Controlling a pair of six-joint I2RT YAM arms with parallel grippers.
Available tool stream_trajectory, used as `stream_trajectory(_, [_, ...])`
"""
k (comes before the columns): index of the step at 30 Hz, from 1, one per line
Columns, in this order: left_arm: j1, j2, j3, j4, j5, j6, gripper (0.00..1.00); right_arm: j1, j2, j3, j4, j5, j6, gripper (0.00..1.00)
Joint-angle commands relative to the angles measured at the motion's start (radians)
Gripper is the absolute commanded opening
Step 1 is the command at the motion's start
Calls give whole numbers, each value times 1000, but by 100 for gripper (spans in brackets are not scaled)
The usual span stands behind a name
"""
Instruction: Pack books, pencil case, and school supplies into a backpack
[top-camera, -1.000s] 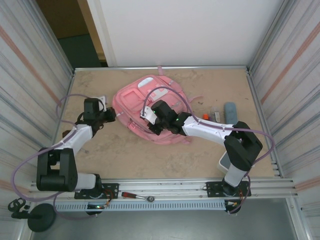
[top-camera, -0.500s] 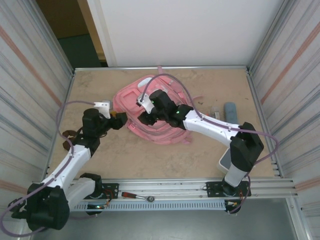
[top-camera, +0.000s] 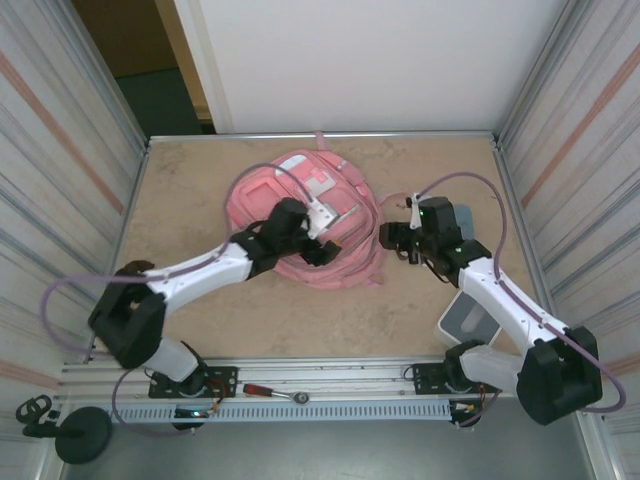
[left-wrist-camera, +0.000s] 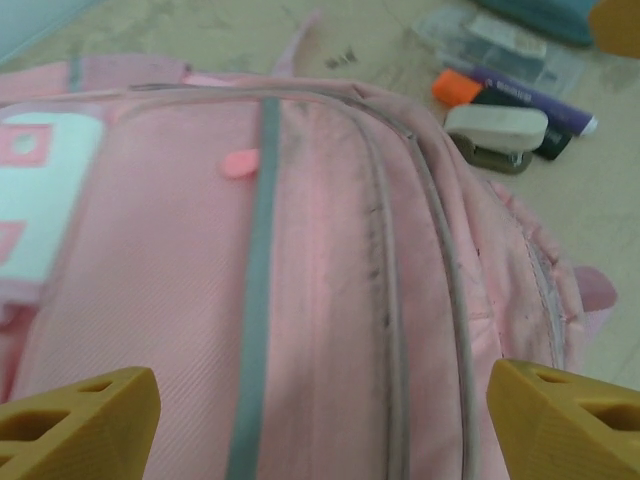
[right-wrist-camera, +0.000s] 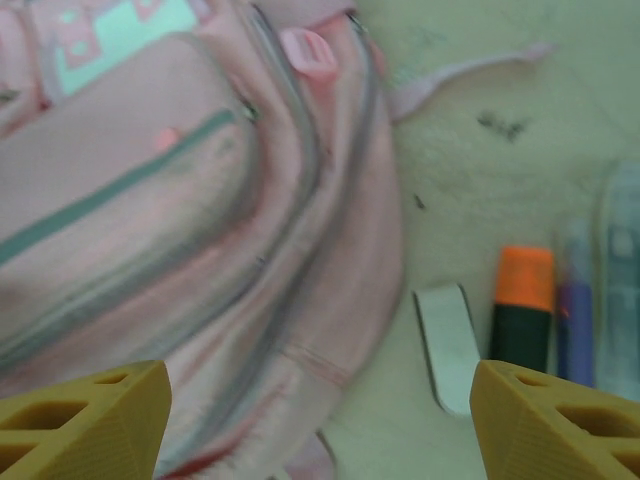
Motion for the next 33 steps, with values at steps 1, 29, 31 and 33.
stream_trajectory(1, [-24, 120, 114, -109, -85, 82, 84, -29, -48, -44, 11, 13, 62, 77])
stream_trajectory(29, [258, -48, 36, 91, 366, -140, 0, -58, 124, 61, -213, 245, 0, 79])
stream_trajectory(31, [281, -61, 16, 107, 376, -145, 0, -74, 152, 75, -237, 288, 5, 80])
stream_trajectory(33, [295, -61, 6, 131, 409, -160, 0, -105, 178, 98, -275, 338, 29, 80])
